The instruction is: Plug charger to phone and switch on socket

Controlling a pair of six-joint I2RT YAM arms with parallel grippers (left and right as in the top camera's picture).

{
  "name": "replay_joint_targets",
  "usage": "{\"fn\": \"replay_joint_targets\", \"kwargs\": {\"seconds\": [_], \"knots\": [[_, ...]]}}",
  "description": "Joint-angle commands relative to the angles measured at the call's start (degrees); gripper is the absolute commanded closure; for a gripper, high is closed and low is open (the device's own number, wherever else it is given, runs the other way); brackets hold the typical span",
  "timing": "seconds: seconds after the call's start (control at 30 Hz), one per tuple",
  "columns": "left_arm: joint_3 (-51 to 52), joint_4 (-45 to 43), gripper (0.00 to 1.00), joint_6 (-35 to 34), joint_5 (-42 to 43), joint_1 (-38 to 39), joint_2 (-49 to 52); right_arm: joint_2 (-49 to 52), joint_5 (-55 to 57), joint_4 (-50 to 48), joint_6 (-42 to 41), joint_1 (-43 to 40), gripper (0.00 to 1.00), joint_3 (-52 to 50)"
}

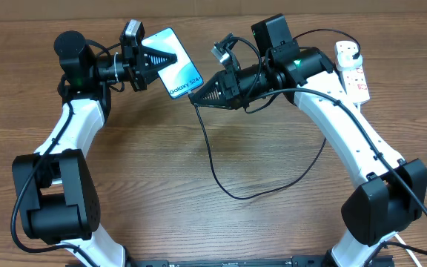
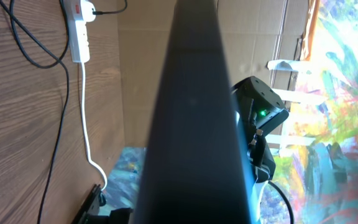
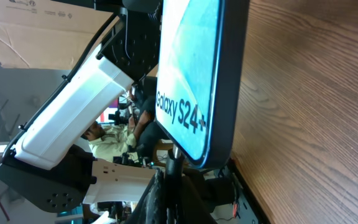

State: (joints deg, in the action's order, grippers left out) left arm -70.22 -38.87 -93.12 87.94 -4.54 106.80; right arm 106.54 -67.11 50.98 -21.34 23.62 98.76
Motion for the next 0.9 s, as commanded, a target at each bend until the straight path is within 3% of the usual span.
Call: {"fn": "replay_joint_targets", "kwargs": {"seconds": [0.0, 0.87], "knots": [[-0.66, -0.57, 0.96, 0.31, 2.64, 0.92, 0.07, -0.92, -1.57, -1.46, 0.50, -0.55, 0.96, -0.13], [-0.66, -0.61, 0.96, 0.59, 2.64, 0.92, 0.07, -0.85, -2.29, -4.61, -1.40, -0.55, 0.96, -0.13]]}}
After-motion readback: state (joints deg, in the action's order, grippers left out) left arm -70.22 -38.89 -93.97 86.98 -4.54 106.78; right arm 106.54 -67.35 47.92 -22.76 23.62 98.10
